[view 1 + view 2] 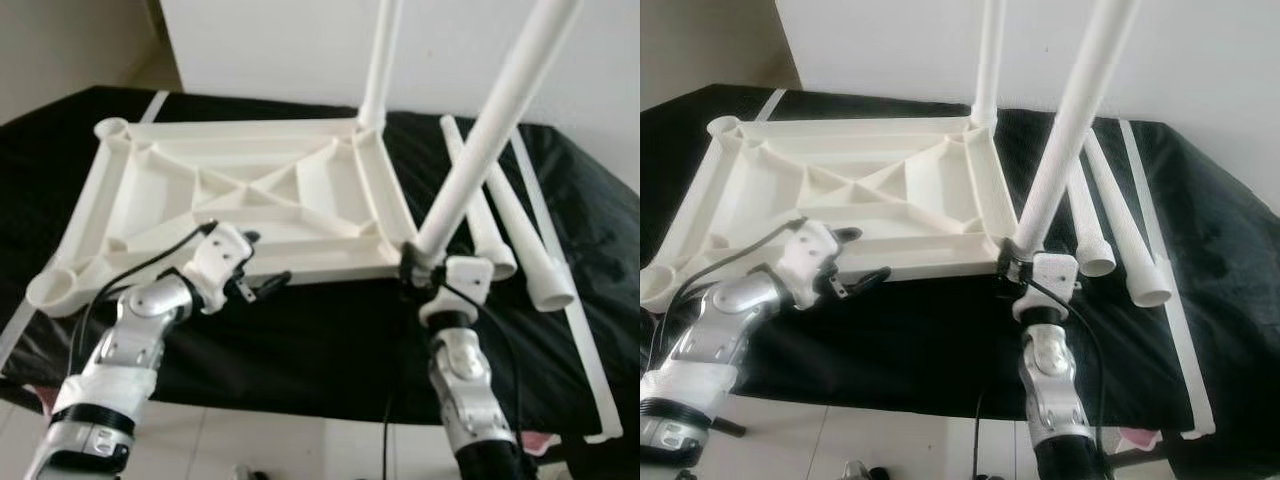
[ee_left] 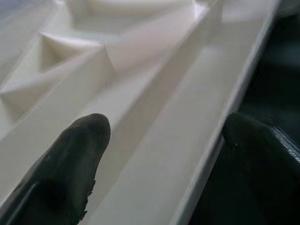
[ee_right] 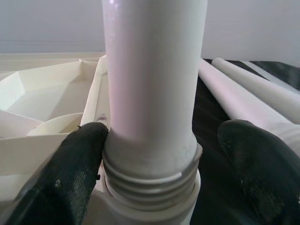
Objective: Building children table
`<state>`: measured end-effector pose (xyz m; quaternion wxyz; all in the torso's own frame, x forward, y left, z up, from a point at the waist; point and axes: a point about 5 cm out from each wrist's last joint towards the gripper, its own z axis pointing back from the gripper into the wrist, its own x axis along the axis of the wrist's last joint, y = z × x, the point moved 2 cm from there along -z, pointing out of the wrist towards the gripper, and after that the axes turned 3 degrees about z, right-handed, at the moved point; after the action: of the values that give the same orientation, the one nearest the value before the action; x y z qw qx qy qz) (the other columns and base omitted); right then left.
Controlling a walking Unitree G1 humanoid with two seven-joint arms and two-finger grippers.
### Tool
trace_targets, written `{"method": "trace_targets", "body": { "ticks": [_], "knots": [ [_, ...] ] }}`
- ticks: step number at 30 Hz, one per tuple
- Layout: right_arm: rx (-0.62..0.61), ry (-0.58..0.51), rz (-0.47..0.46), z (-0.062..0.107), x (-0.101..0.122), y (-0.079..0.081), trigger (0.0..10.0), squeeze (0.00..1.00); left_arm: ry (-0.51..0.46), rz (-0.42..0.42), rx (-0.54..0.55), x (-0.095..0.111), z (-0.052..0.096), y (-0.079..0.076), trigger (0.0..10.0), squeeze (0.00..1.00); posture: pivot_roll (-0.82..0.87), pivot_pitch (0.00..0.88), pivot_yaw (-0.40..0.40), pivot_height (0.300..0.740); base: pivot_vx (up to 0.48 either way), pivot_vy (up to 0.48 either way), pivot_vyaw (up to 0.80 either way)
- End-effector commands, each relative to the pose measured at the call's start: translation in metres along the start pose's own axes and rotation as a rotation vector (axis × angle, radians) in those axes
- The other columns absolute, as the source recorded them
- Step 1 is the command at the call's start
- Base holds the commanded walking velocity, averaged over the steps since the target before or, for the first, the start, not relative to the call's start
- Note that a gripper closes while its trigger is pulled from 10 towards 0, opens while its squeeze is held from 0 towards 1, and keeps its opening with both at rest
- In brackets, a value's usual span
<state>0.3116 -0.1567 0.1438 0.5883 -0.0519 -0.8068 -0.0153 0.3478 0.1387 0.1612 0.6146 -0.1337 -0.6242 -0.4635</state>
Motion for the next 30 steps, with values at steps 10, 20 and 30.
{"method": "trace_targets", "body": {
  "ticks": [10,20,30],
  "knots": [
    [0.114,-0.058,-0.006,-0.002,0.016,0.0,10.0,0.0,-0.072,0.062,0.029,0.012,-0.006,0.019,10.0,0.0,-0.09,0.14,0.021,0.74,0.0,0.0,0.0],
    [0.249,-0.05,-0.072,0.012,0.024,0.018,10.0,0.0,-0.068,0.051,-0.054,0.011,-0.007,0.012,10.0,0.0,-0.09,0.154,0.015,0.74,0.0,0.0,0.0],
    [0.271,-0.025,-0.089,0.021,0.025,0.012,10.0,0.0,-0.02,0.028,-0.166,0.005,-0.014,-0.003,10.0,0.0,-0.11,0.152,0.018,0.74,0.0,0.0,0.0]
  ]
}}
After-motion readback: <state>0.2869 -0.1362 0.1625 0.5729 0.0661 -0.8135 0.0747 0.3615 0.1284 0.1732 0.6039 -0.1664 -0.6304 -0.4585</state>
